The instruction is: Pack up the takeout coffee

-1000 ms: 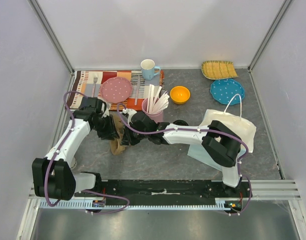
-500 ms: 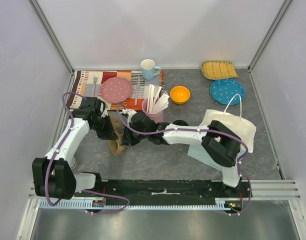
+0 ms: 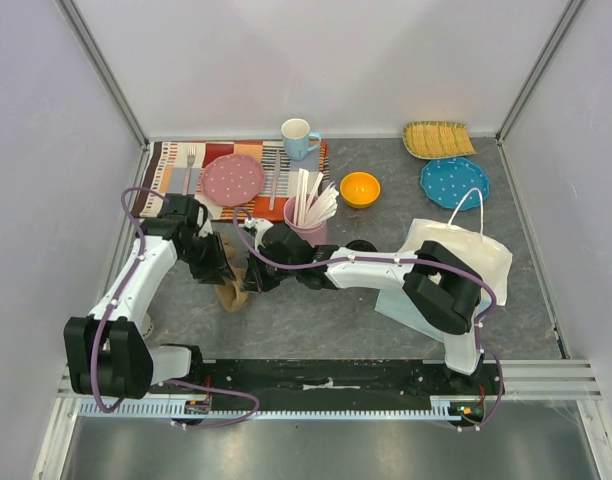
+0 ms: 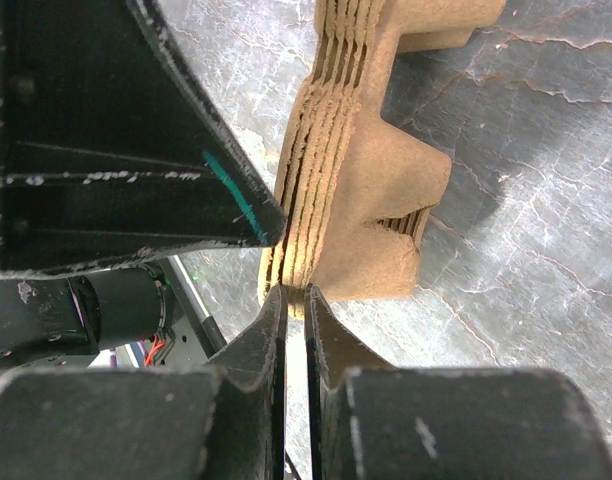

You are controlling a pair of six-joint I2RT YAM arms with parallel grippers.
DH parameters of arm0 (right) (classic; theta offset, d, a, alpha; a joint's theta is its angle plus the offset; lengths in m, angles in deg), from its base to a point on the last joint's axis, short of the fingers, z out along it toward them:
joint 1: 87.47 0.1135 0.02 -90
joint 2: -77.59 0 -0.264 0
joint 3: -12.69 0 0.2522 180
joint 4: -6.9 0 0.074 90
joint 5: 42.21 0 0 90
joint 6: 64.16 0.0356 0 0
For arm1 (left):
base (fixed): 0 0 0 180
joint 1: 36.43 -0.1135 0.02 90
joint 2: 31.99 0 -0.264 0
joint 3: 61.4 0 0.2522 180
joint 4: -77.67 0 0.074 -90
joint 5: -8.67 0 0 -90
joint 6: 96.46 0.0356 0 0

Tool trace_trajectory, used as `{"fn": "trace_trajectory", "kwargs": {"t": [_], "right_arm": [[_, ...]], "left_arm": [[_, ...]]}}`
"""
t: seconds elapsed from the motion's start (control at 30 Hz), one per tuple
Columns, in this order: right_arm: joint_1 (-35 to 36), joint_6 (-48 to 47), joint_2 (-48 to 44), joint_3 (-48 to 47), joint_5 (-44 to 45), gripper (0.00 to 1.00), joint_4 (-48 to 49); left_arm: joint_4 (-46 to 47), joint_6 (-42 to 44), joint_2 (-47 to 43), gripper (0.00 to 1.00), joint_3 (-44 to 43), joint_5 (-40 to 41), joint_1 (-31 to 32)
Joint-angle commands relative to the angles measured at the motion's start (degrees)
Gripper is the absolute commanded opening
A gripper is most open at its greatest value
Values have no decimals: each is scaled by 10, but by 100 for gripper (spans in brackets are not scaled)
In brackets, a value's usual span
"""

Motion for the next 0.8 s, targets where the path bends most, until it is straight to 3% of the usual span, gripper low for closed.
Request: {"fn": "trace_trajectory", "kwargs": {"t": [0.0,0.13,0.23,0.43,0.77], "right_arm": [[-7,-28,33,24,52,0,-103],[-7,-26,38,19,50,0,-102],[-8,-26,37,18,52,0,-103],[-8,-26,39,16,51,0,-103],[-9,-26,37,20,52,0,-105]], "left_arm": [[-28,17,-23,40,-25,-33,-4],[-29,26,-26,40,-7,-27,-4],[-18,5,-29,41,14,-66,-4],[43,-2,-18,43,48,-72,0],[-7,7,-12,26,33,40,-9]]}}
